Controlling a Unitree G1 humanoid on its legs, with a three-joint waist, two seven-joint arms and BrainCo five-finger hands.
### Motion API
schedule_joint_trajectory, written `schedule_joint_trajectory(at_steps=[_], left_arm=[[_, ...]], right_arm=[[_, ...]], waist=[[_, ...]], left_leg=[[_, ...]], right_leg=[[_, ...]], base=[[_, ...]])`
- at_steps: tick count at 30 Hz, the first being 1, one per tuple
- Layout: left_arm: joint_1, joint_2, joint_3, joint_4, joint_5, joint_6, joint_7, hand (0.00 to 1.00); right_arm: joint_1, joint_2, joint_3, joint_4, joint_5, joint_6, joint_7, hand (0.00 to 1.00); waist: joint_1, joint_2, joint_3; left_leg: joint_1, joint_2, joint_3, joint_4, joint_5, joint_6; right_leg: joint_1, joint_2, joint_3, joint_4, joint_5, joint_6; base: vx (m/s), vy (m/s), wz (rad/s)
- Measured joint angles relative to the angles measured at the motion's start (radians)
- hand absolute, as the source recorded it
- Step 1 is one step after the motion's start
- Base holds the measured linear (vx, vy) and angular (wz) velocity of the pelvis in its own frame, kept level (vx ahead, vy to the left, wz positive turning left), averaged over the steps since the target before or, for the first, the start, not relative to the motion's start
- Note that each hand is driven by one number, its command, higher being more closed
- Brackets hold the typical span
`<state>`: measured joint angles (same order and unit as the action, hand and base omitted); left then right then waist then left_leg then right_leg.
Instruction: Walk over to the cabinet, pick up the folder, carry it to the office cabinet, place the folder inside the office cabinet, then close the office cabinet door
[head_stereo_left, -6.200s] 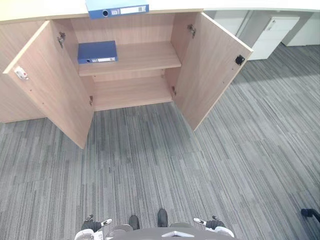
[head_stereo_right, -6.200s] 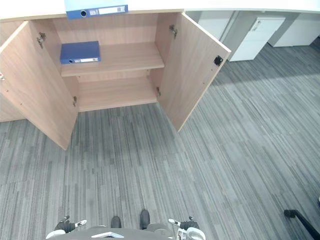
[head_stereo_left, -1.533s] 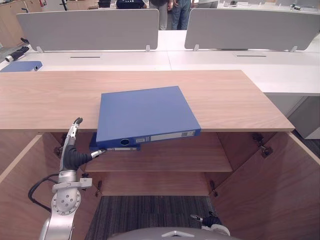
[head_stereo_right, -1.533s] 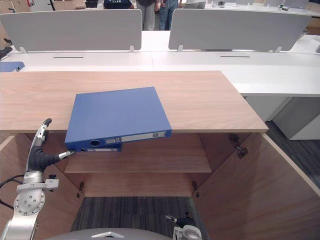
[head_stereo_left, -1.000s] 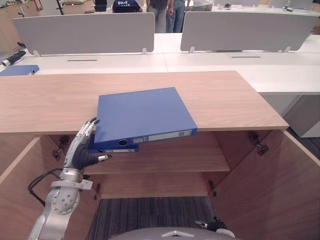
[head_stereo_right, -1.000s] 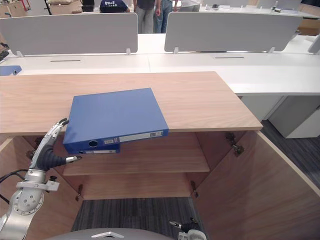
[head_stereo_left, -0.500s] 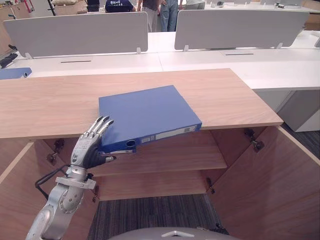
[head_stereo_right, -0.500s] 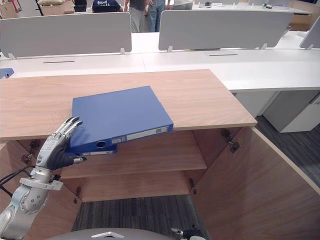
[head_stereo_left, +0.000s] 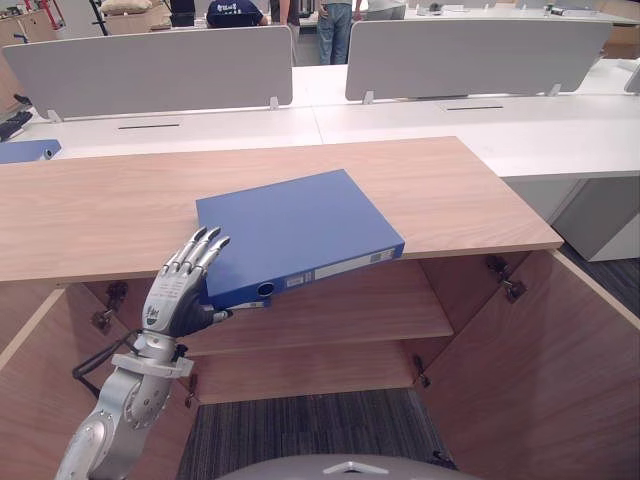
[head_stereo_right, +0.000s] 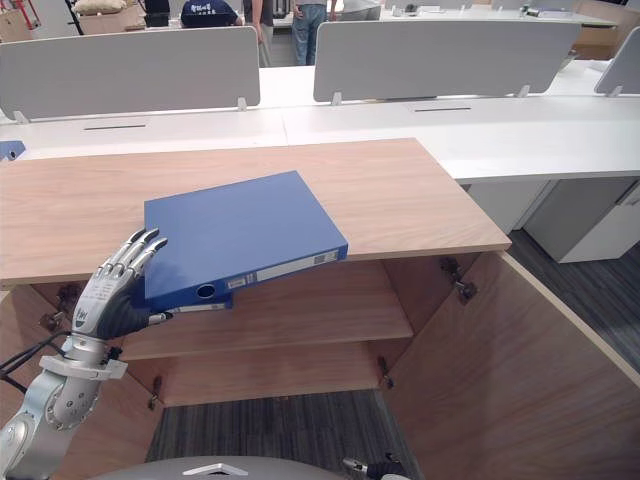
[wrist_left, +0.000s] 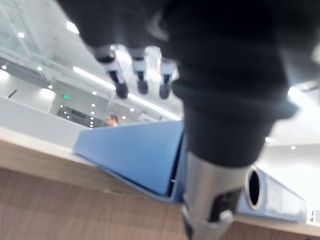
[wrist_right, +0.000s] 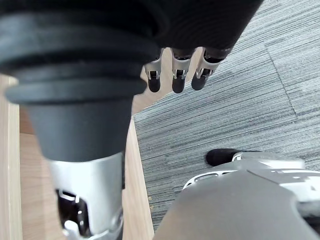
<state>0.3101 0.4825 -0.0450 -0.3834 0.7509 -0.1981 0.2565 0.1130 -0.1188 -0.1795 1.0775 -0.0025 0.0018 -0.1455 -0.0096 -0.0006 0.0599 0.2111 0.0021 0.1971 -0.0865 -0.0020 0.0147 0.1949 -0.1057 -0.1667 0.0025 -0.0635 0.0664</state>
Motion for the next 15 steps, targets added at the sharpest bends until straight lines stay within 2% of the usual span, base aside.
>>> schedule_joint_trajectory(at_steps=[10,15], left_arm=[[0.0,-0.023,-0.052,-0.004,-0.005,-0.01,-0.003,0.0],[0.0,-0.033,-0.093,-0.044,-0.049,-0.022,-0.013,0.0]], right_arm=[[0.001,-0.002,0.01,0.001,0.0,0.002,0.005,0.0],[0.001,-0.002,0.011,0.003,0.0,0.002,0.006,0.0]], waist=[[-0.004,-0.001,-0.016],[-0.011,-0.001,-0.022]], left_leg=[[-0.001,0.0,-0.001,0.0,0.0,0.0],[-0.001,0.0,-0.001,0.0,0.0,0.0]], right_leg=[[-0.001,0.0,-0.001,-0.001,0.0,0.0],[-0.001,0.0,-0.001,-0.001,0.0,0.0]], base=[[0.0,0.0,0.0],[0.0,0.0,0.0]])
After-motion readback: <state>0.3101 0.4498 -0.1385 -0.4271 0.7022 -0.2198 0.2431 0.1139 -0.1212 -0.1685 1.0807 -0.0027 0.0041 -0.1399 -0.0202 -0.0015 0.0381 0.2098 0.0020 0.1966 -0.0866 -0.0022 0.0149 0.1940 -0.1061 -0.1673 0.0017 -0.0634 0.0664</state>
